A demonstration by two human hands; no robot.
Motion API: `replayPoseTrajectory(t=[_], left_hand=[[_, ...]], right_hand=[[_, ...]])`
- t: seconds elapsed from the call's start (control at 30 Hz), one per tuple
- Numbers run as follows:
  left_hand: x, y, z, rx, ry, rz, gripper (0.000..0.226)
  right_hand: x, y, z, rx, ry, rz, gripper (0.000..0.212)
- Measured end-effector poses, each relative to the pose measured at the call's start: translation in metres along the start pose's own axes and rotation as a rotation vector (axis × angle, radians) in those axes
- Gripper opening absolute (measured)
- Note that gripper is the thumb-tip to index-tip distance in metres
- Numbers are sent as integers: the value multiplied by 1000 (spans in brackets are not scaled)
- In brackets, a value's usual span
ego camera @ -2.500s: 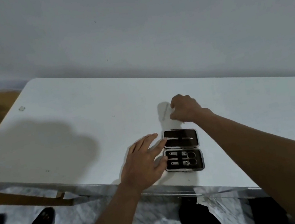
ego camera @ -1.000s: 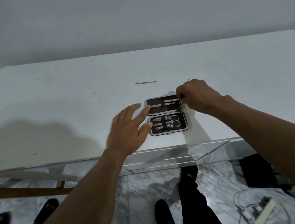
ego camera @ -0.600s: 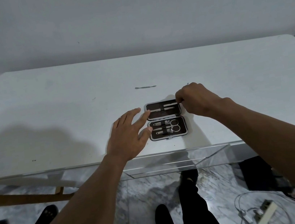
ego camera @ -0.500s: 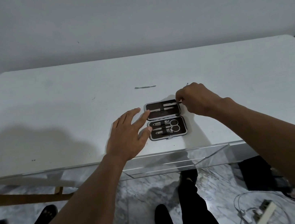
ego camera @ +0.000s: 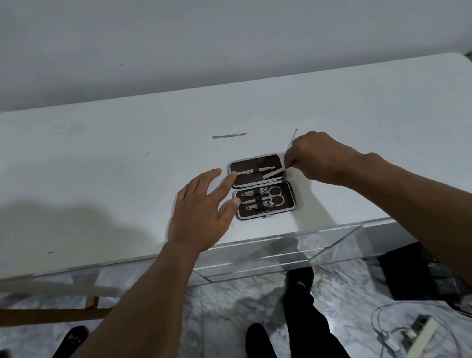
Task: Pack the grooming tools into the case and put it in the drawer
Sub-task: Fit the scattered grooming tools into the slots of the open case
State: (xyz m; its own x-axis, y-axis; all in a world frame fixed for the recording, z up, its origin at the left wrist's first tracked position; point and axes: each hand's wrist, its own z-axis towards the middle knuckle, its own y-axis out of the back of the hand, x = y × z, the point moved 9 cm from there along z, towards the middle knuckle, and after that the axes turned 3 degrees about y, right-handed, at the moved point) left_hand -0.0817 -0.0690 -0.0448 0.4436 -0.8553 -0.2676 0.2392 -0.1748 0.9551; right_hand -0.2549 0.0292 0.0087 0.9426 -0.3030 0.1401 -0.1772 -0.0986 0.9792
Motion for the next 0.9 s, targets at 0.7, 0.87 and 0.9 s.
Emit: replayPoseTrajectory(t=[0.7,0.87,0.9], left_hand=[[0,0,1,4,4,-2,51],[0,0,1,11,5,-5,51],[0,0,1,12,6,-3,51]], right_hand=[[23,-7,13,66,28,-7,29],[19,-7,12,63,24,-9,28],[18,-8,11,61,20,-8,28]])
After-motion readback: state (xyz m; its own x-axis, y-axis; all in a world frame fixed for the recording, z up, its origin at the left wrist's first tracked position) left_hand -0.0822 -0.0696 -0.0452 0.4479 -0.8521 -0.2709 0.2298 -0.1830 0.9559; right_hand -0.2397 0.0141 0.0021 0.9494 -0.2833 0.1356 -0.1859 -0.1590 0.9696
